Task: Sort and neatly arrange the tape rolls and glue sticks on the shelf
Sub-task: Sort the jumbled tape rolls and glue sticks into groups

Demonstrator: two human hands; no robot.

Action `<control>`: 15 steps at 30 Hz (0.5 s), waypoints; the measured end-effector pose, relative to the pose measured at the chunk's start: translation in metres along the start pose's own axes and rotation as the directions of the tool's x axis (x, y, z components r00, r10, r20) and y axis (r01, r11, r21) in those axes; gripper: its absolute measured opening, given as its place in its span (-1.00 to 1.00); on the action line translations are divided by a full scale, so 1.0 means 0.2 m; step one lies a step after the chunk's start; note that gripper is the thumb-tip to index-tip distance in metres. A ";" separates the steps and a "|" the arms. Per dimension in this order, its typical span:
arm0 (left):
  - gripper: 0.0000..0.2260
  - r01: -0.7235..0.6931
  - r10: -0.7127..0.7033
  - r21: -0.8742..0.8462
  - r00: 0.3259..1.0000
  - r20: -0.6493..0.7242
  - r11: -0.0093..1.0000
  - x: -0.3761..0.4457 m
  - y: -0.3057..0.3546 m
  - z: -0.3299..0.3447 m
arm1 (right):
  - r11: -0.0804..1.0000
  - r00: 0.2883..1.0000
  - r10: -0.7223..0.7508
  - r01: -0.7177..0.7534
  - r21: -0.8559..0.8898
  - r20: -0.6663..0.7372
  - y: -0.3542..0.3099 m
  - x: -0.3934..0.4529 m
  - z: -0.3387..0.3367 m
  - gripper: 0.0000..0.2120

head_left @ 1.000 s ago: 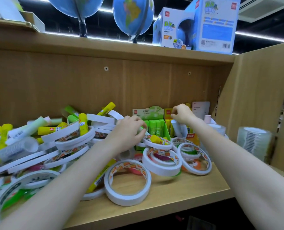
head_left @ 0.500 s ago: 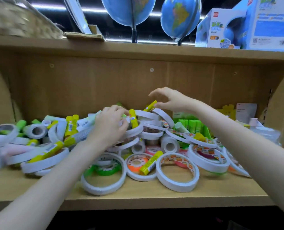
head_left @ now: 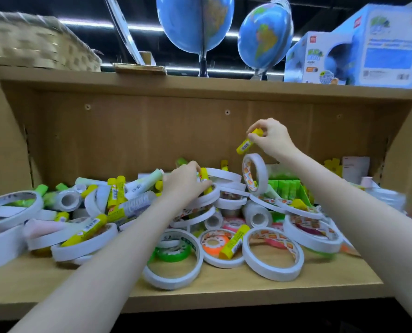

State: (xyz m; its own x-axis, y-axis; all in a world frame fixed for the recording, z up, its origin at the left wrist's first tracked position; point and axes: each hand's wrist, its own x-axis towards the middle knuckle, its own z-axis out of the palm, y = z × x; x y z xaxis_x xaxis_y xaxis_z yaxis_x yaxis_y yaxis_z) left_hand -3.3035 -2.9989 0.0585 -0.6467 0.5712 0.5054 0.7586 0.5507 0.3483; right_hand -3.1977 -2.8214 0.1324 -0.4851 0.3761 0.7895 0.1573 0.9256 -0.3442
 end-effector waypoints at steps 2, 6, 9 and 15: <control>-0.56 0.078 -0.078 -0.037 0.997 0.020 0.996 0.04 0.00 0.02 | 0.994 0.993 0.004 0.010 -0.108 0.120 0.03 -0.01 -0.06 -0.87; -0.54 0.201 -0.197 -0.038 0.976 0.093 0.979 0.07 0.02 0.03 | 0.989 0.966 0.066 -0.031 -0.142 0.249 0.09 -0.06 -0.08 -0.88; -0.65 0.206 -0.201 -0.089 0.978 0.062 0.975 0.06 0.06 0.01 | 0.962 0.996 0.007 0.019 -0.272 0.094 0.12 -0.07 -0.04 -0.86; -0.87 0.006 -0.039 -0.333 0.995 -0.094 0.943 0.00 0.08 -0.03 | 0.991 0.985 0.136 -0.133 0.033 -0.106 0.03 -0.01 0.10 -0.88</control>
State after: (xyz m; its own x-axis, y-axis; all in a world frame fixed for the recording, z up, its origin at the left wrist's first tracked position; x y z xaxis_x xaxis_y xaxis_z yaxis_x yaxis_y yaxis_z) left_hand -3.2908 -2.9936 0.0687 -0.6657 0.4898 0.5630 0.7380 0.3202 0.5941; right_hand -3.2138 -2.8174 0.1185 -0.3651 0.5004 0.7850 0.1921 0.8656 -0.4624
